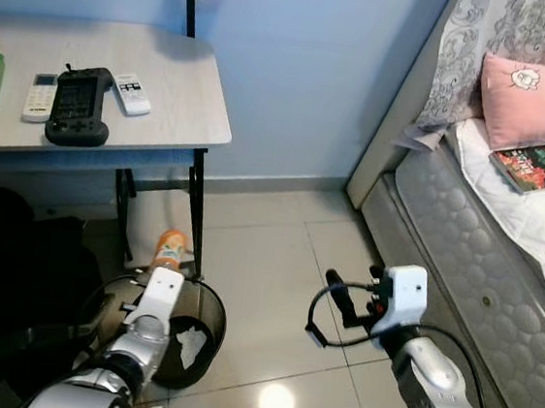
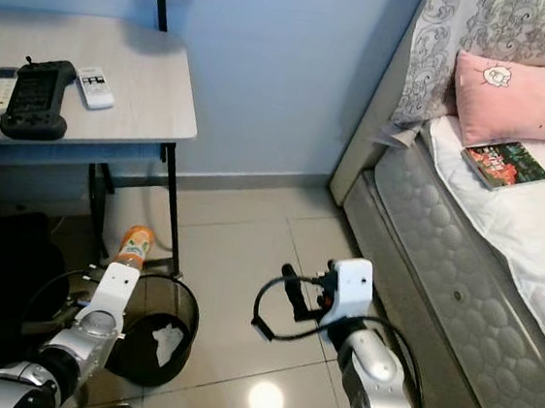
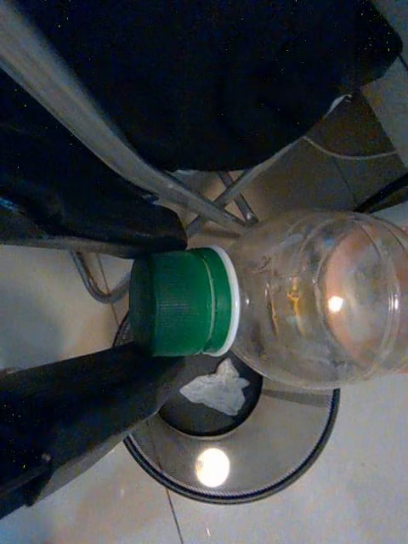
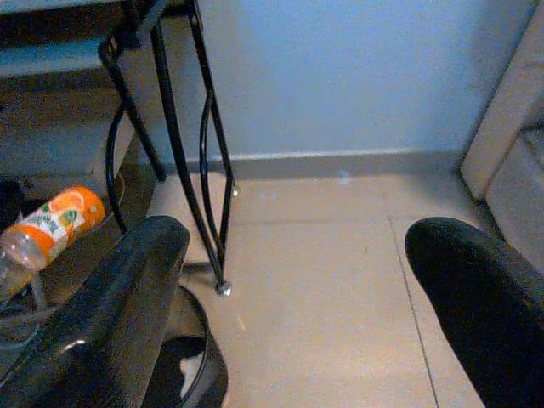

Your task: Clean up the room

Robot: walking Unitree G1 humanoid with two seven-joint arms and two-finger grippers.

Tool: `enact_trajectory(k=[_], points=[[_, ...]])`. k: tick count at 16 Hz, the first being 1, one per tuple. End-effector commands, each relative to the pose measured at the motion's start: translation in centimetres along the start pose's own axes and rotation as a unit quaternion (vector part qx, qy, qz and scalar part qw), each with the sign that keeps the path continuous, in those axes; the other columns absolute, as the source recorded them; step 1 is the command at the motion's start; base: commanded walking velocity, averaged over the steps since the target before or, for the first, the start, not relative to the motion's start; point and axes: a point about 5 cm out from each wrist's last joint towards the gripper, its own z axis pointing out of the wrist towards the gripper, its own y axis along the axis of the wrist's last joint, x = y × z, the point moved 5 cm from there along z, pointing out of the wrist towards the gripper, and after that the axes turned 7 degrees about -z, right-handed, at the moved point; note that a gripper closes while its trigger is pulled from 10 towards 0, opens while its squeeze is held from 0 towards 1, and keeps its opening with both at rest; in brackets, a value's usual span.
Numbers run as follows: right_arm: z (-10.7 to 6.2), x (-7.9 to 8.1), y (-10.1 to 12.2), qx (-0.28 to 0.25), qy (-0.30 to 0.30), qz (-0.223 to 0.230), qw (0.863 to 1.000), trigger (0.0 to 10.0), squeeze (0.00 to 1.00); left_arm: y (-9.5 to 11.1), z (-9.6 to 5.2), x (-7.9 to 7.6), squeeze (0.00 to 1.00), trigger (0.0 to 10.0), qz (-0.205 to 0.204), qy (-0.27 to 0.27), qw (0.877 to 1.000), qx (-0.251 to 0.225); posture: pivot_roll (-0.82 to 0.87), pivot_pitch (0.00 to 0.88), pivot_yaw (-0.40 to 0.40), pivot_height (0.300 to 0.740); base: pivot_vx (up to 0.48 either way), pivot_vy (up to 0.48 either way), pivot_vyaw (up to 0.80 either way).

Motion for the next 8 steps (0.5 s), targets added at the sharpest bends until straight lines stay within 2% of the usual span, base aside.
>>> enact_trajectory(k=[1, 3, 5, 6, 8], points=[[-0.4, 0.2, -0.2, 0.007, 0.004, -0.002, 1.0, 10.0, 0.03, 0.1, 0.0, -0.2, 0.0, 10.0, 0.007, -0.01, 1.0, 0.004, -0.07, 0.113, -0.099, 0.74, 0.0, 0.0, 0.0], [-1.3, 1.0, -1.1, 0.022, 0.012, 0.005, 1.0, 10.0, 0.03, 0.3, 0.1, 0.3, 0.0, 10.0, 0.019, -0.002, 1.0, 0.005, -0.07, 0.138, -0.116, 0.74, 0.0, 0.0, 0.0], [-1.5, 1.1, -1.1, 0.026, 0.015, 0.004, 1.0, 10.0, 0.03, 0.5, 0.2, 0.8, 0.0, 10.0, 0.026, 0.004, 1.0, 0.006, -0.09, 0.147, -0.138, 0.74, 0.0, 0.0, 0.0], [-1.6, 1.0, -1.1, 0.026, 0.014, 0.004, 1.0, 10.0, 0.03, 0.7, 0.2, 0.8, 1.0, 10.0, 0.027, 0.003, 1.0, 0.003, -0.09, 0.147, -0.139, 0.74, 0.0, 0.0, 0.0], [-1.6, 1.2, -1.1, 0.026, 0.012, 0.008, 1.0, 10.0, 0.03, 1.8, 0.3, 0.7, 1.0, 10.0, 0.04, -0.007, 0.999, -0.007, -0.09, 0.15, -0.138, 0.74, 0.0, 0.0, 0.0]])
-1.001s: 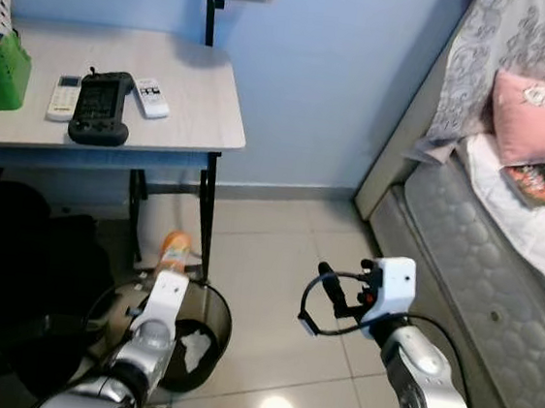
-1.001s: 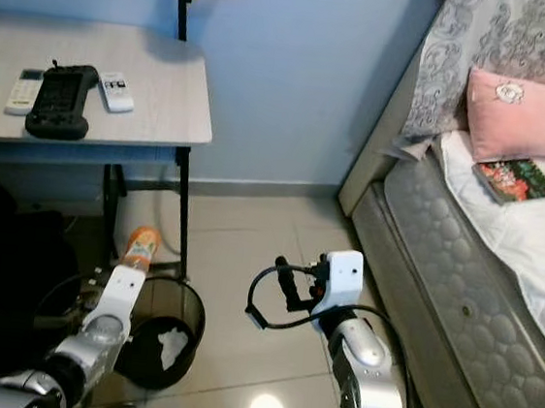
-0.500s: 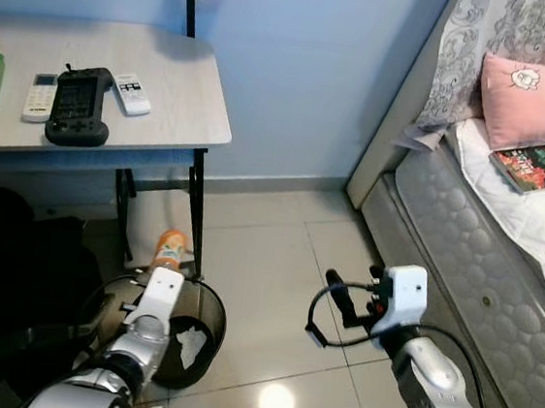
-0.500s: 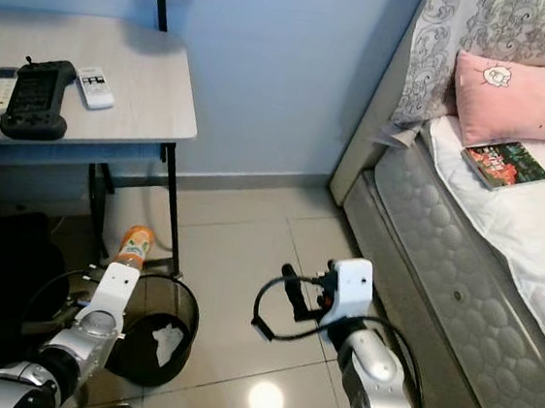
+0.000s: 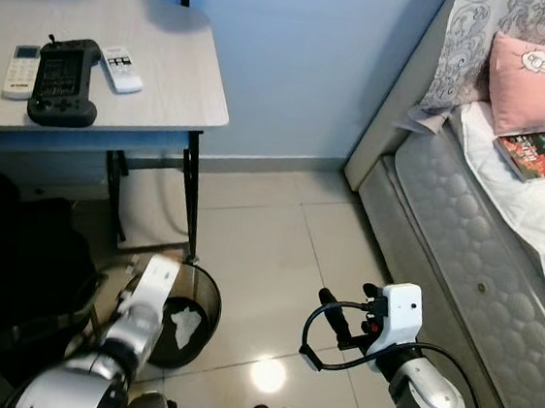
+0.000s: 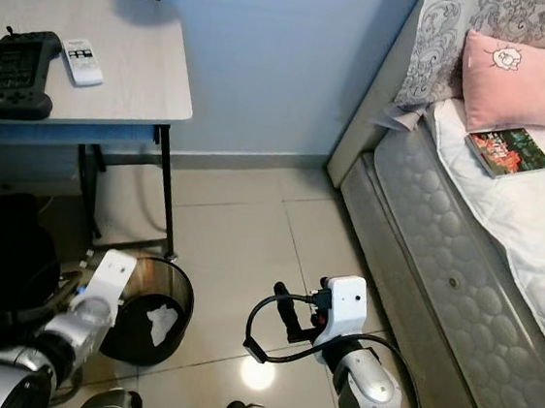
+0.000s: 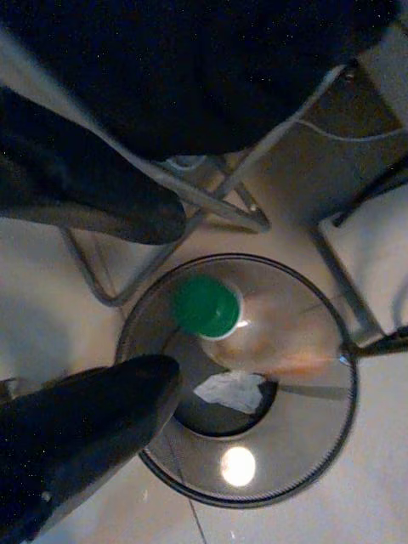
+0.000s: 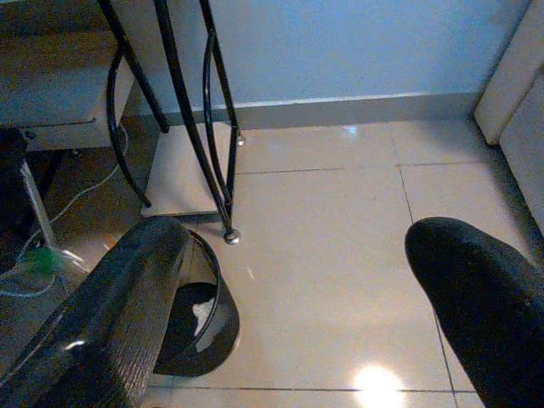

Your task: Clean up the room

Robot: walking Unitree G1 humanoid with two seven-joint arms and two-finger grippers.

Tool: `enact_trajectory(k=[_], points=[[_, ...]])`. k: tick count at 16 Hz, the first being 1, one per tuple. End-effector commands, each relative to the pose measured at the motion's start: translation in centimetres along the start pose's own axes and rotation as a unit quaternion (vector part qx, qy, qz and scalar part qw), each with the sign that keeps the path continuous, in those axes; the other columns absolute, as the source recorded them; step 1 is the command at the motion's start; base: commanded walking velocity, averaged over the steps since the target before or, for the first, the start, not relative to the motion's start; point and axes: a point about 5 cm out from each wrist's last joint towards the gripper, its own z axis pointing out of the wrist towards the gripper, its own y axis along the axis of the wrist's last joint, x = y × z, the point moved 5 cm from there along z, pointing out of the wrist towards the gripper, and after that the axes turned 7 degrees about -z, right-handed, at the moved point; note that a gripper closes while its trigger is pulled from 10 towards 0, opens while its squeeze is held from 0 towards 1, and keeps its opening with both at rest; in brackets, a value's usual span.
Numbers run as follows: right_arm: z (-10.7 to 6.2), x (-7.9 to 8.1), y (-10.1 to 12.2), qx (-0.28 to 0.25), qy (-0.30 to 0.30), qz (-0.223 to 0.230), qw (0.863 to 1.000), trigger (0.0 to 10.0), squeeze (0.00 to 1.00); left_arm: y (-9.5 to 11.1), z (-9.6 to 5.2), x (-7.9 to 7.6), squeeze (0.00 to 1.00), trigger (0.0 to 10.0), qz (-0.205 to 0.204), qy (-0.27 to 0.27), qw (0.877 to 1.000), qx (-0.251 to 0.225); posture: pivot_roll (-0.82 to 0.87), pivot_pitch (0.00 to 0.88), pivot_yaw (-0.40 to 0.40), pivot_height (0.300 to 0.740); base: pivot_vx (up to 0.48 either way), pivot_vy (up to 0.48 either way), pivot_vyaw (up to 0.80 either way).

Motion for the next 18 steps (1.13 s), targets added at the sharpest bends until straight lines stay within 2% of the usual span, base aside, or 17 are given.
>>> enact_trajectory(k=[1, 3, 5, 6, 7, 9, 10, 11, 12, 13, 14, 15, 17, 18], points=[[-0.3, -0.1, -0.1, 0.005, -0.004, -0.002, 1.0, 10.0, 0.03, -0.3, 0.0, -0.4, 1.0, 10.0, 0.013, -0.009, 1.0, 0.01, -0.09, 0.151, -0.142, 0.74, 0.0, 0.0, 0.0], [-0.1, 0.0, -0.3, 0.008, -0.005, 0.003, 1.0, 10.0, 0.03, 0.1, 0.0, 0.0, 1.0, 10.0, 0.024, -0.003, 1.0, 0.014, -0.09, 0.143, -0.144, 0.74, 0.0, 0.0, 0.0], [0.2, -0.2, -0.2, 0.007, -0.006, 0.005, 1.0, 10.0, 0.03, 0.6, 0.0, -0.4, 1.0, 10.0, 0.029, -0.011, 1.0, 0.004, -0.09, 0.133, -0.143, 0.74, 0.0, 0.0, 0.0], [0.6, -0.3, 0.1, 0.001, -0.008, 0.004, 1.0, 10.0, 0.03, 1.9, 0.0, -0.7, 0.0, 10.0, 0.017, -0.016, 1.0, -0.017, -0.09, 0.113, -0.125, 0.74, 0.0, 0.0, 0.0], [1.0, -0.5, 0.7, -0.009, -0.013, 0.005, 1.0, 10.0, 0.03, 3.8, -0.2, -1.5, 0.0, 10.0, -0.016, -0.03, 0.998, -0.044, -0.08, 0.096, -0.107, 0.74, 0.0, 0.0, 0.0], [1.6, -0.5, 0.8, -0.014, -0.017, 0.01, 1.0, 10.0, 0.03, 5.1, -0.7, -3.2, 0.0, 10.0, -0.05, -0.058, 0.995, -0.061, -0.06, 0.076, -0.082, 0.74, 0.0, 0.0, 0.0], [1.9, -0.4, 0.9, -0.018, -0.018, 0.013, 1.0, 10.0, 0.03, 5.9, -0.9, -3.5, 0.0, 10.0, -0.084, -0.066, 0.991, -0.075, -0.06, 0.067, -0.069, 0.74, 0.0, 0.0, 0.0], [2.4, -0.9, 1.6, -0.032, -0.033, 0.013, 0.999, 10.0, 0.03, 9.7, -2.1, -4.1, 0.0, 10.0, -0.147, -0.11, 0.968, -0.168, -0.05, 0.039, -0.044, 0.74, 0.0, 0.0, 0.0], [2.7, -1.5, 2.3, -0.045, -0.051, 0.011, 0.998, 10.0, 0.03, 12.3, -3.6, -3.8, 0.0, 10.0, -0.182, -0.137, 0.945, -0.237, -0.05, 0.014, -0.031, 0.74, 0.0, 0.0, 0.0], [3.1, -2.3, 3.4, -0.068, -0.075, 0.007, 0.995, 10.0, 0.03, 14.6, -5.9, -2.3, 0.0, 10.0, -0.19, -0.15, 0.918, -0.312, -0.05, 0.0, -0.008, 0.74, 0.0, 0.0, 0.0], [3.2, -2.6, 3.9, -0.08, -0.086, 0.008, 0.993, 10.0, 0.04, 15.5, -7.4, -1.4, 0.0, 10.0, -0.186, -0.156, 0.904, -0.351, -0.05, 0.0, 0.004, 0.74, 0.0, 0.0, 0.0], [3.2, -2.8, 4.3, -0.092, -0.096, 0.012, 0.991, 10.0, 0.04, 15.6, -8.5, -0.3, 0.0, 10.0, -0.184, -0.152, 0.897, -0.372, -0.05, 0.0, 0.017, 0.74, 0.0, 0.0, 0.0], [3.3, -3.3, 5.4, -0.124, -0.114, 0.019, 0.986, 10.0, 0.04, 14.1, -10.8, 0.4, 0.0, 10.0, -0.158, -0.173, 0.886, -0.4, -0.05, 0.0, 0.052, 0.74, 0.0, 0.0, 0.0], [3.3, -4.0, 5.8, -0.134, -0.127, 0.02, 0.983, 10.0, 0.04, 12.7, -11.7, 0.3, 0.0, 10.0, -0.141, -0.182, 0.887, -0.4, -0.06, 0.0, 0.048, 0.74, 0.0, 0.0, 0.0]])
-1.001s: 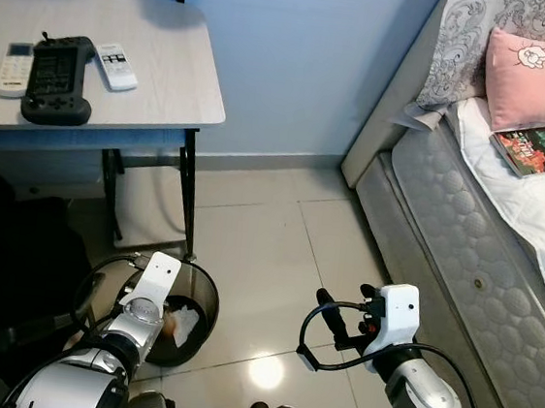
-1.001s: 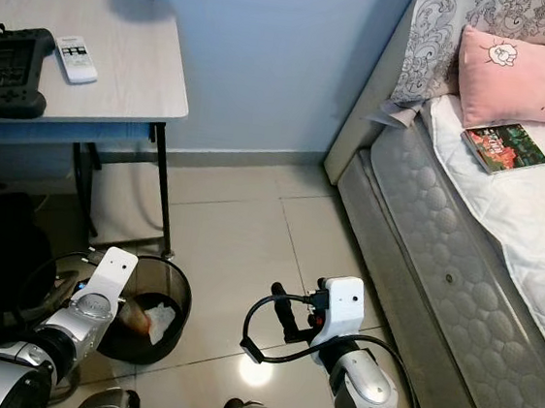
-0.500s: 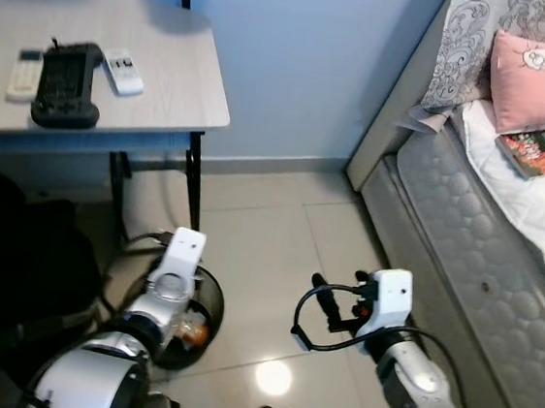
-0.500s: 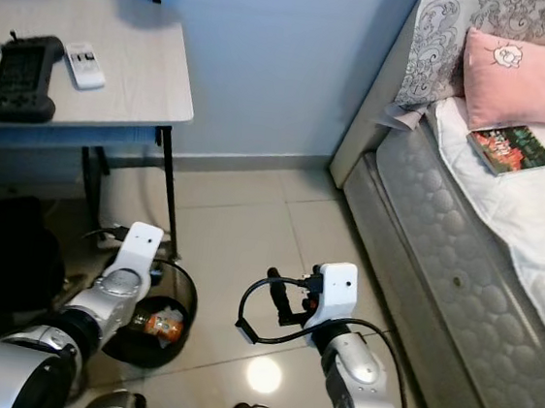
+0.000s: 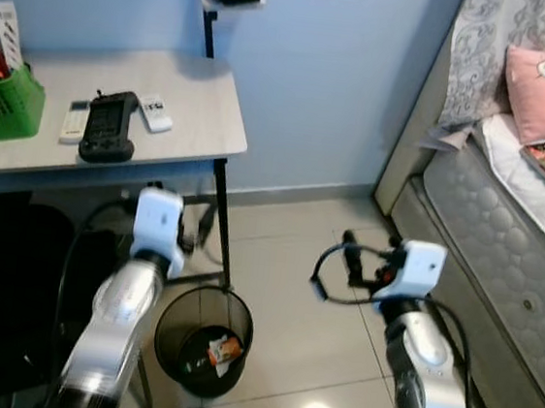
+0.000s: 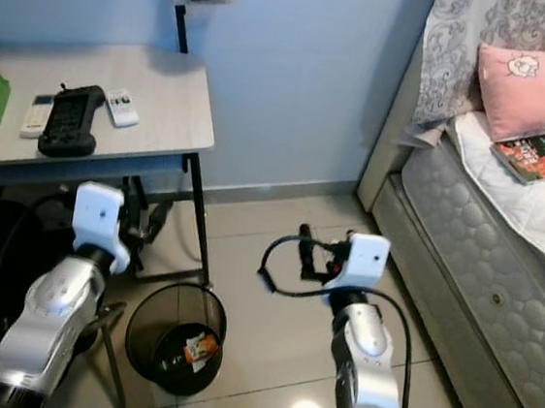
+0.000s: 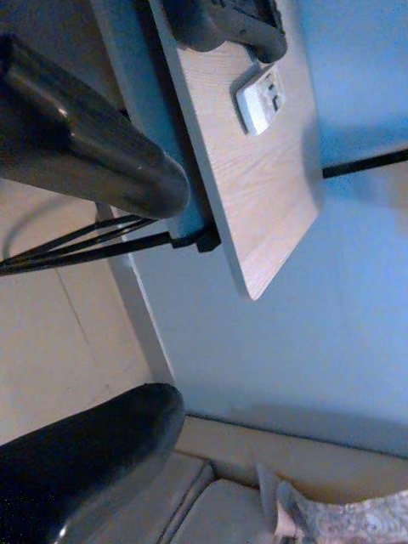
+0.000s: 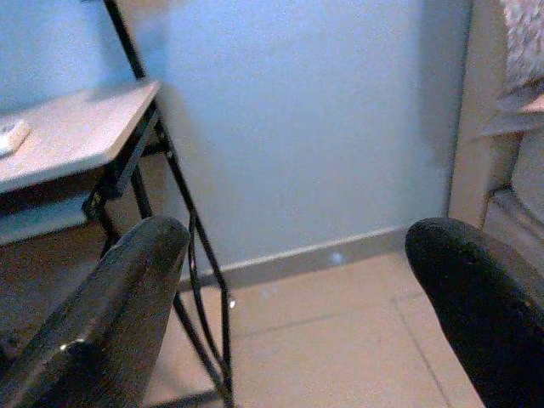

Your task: Clean up the room

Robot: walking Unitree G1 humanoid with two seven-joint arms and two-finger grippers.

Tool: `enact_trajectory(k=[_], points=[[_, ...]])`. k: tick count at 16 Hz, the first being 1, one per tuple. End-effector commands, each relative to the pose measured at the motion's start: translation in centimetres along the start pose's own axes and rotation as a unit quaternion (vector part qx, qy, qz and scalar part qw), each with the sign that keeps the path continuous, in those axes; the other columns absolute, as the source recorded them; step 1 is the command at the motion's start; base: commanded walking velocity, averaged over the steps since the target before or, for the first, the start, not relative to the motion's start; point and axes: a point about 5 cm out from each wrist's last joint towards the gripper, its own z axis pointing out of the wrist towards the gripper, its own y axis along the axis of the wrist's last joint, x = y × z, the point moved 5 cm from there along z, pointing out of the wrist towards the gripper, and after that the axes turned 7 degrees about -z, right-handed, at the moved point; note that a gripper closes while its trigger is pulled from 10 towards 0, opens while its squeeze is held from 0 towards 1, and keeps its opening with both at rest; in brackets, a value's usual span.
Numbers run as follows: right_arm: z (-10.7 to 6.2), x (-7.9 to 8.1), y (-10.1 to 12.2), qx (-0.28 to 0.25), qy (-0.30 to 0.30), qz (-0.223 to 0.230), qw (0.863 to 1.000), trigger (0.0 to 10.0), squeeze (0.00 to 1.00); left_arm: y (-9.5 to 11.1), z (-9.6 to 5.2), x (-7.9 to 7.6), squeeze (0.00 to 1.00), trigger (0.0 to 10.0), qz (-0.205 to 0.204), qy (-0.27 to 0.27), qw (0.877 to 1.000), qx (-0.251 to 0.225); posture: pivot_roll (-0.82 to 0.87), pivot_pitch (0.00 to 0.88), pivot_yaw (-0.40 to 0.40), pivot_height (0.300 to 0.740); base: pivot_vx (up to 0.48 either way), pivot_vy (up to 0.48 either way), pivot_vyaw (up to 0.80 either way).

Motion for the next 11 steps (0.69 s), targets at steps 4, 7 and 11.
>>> enact_trajectory(k=[4, 7, 11], points=[[1.6, 0.5, 0.6, -0.01, 0.002, -0.007, 1.0, 10.0, 0.04, 1.0, 1.9, -2.2, 0.0, 10.0, 0.005, -0.021, 1.0, 0.002, -0.08, 0.0, 0.046, 0.74, 0.0, -0.334, -0.58], [1.4, 0.5, 0.0, -0.002, 0.006, -0.012, 1.0, 10.0, 0.04, 0.4, 2.4, -3.0, 0.0, 10.0, -0.035, -0.018, 0.999, 0.026, -0.09, 0.0, 0.042, 0.74, 0.0, -0.442, -0.74], [1.7, 0.4, -0.1, -0.001, 0.007, -0.014, 1.0, 10.0, 0.04, 0.6, 2.8, -3.5, 0.0, 10.0, -0.055, -0.041, 0.997, 0.026, -0.09, 0.0, 0.029, 0.74, 0.0, -0.219, -0.7]])
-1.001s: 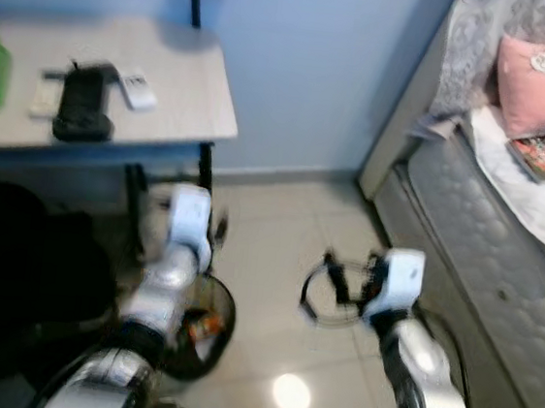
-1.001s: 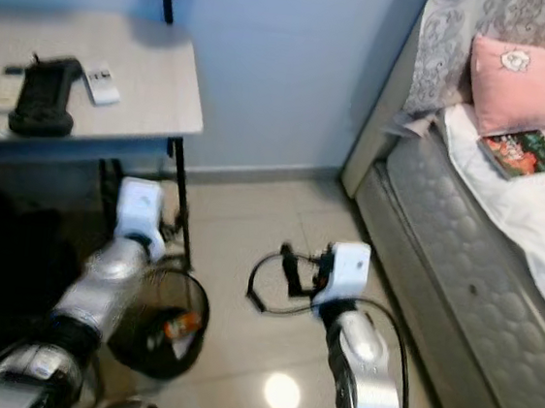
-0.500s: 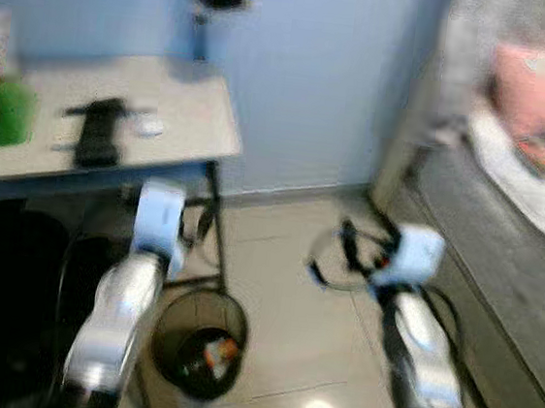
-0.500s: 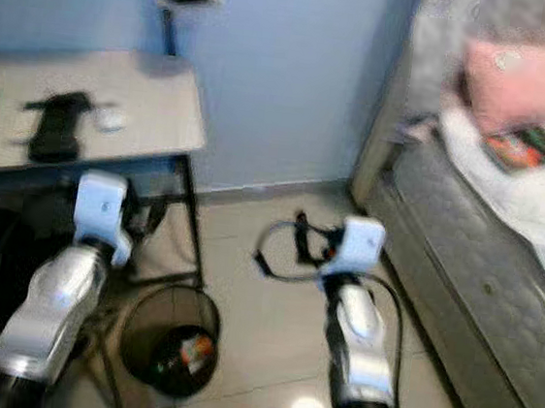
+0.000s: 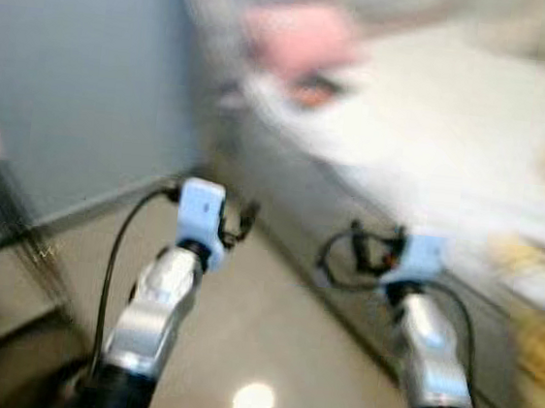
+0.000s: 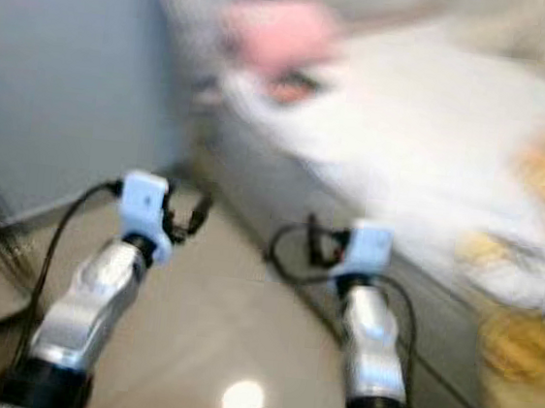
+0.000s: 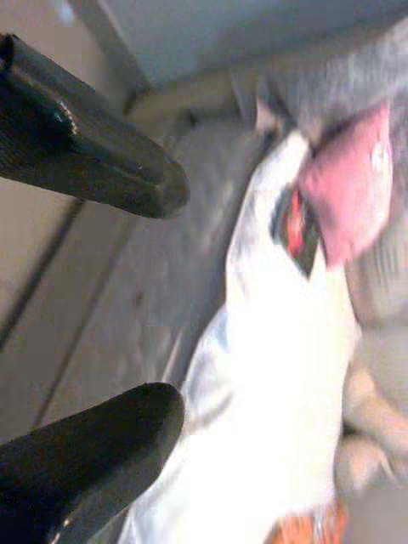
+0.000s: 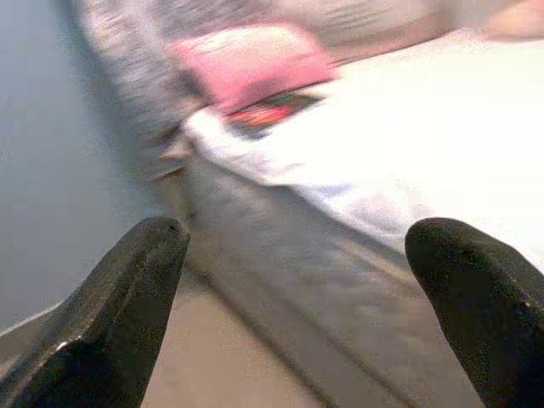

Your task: Clean up the room

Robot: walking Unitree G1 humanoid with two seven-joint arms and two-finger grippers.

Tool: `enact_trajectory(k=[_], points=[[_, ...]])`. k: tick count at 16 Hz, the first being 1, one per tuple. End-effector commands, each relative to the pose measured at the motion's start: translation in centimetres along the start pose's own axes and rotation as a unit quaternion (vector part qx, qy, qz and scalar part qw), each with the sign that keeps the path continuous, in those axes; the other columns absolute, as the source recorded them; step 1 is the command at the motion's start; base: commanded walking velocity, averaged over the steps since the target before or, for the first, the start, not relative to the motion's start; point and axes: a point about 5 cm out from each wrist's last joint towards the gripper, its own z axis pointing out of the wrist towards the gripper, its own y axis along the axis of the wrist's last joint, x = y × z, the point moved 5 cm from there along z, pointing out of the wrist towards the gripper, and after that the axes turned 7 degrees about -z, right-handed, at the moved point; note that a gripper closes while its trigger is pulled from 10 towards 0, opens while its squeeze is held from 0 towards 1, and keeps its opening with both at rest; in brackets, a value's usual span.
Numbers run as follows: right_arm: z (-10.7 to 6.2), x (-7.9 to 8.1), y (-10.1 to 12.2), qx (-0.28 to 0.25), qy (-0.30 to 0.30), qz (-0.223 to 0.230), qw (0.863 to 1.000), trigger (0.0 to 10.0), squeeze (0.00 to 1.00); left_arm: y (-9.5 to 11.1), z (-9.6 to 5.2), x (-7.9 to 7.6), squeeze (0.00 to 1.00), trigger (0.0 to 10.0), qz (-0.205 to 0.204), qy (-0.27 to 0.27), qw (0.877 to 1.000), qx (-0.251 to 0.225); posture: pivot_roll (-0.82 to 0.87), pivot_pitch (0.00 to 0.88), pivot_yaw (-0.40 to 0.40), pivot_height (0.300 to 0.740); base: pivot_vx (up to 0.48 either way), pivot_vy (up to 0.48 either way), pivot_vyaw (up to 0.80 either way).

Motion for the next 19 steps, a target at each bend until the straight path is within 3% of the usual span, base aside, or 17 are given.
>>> enact_trajectory(k=[1, 3, 5, 8, 10, 12, 17, 19], points=[[-0.3, -0.2, 0.0, -0.005, -0.015, 0.001, 1.0, 10.0, 0.04, -0.4, -0.9, 2.1, 0.0, 10.0, -0.009, 0.029, 1.0, 0.004, -0.09, 0.0, 0.031, 0.74, 0.0, 0.48, -0.68], [-1.9, -2.3, -0.4, -0.004, -0.054, -0.033, 0.998, 10.0, 0.05, -1.6, -4.1, 4.8, 0.0, 10.0, 0.014, 0.061, 0.998, 0.013, -0.09, 0.0, 0.018, 0.74, 0.0, 0.48, -0.67], [-2.4, -2.7, -1.1, 0.01, -0.059, -0.04, 0.997, 10.0, 0.06, -2.7, -4.6, 5.8, 0.0, 10.0, 0.031, 0.081, 0.996, 0.033, -0.08, 0.0, 0.011, 0.74, 0.0, 0.24, -0.66], [-1.7, -1.9, -1.4, 0.019, -0.048, -0.045, 0.998, 10.0, 0.0, -1.7, -3.5, 5.2, 0.0, 10.0, 0.011, 0.068, 0.997, 0.017, -0.08, 0.0, 0.01, 0.74, 0.0, 0.32, -0.41], [-1.5, -1.9, -1.5, 0.027, -0.048, -0.06, 0.997, 10.0, 0.0, -1.6, -3.6, 4.9, 0.0, 10.0, 0.013, 0.06, 0.998, 0.014, -0.09, 0.0, 0.012, 0.74, 0.0, 0.478, 0.0], [-1.6, -1.9, -1.6, 0.034, -0.048, -0.047, 0.997, 10.0, 0.0, -1.5, -3.4, 4.8, 0.0, 10.0, 0.014, 0.056, 0.998, 0.011, -0.09, 0.0, 0.014, 0.74, 0.0, 0.478, -0.55], [-1.9, -2.4, -1.8, 0.035, -0.062, -0.057, 0.996, 10.0, 0.0, -1.2, -2.9, 4.1, 0.0, 10.0, 0.035, 0.031, 0.999, 0.01, -0.11, 0.0, 0.025, 0.74, 0.0, 0.48, -0.67], [-1.9, -2.7, -1.8, 0.034, -0.074, -0.066, 0.995, 10.0, 0.0, -1.6, -2.9, 3.8, 0.0, 10.0, 0.048, 0.03, 0.998, 0.019, -0.11, 0.0, 0.027, 0.74, 0.0, 0.0, -0.32]])
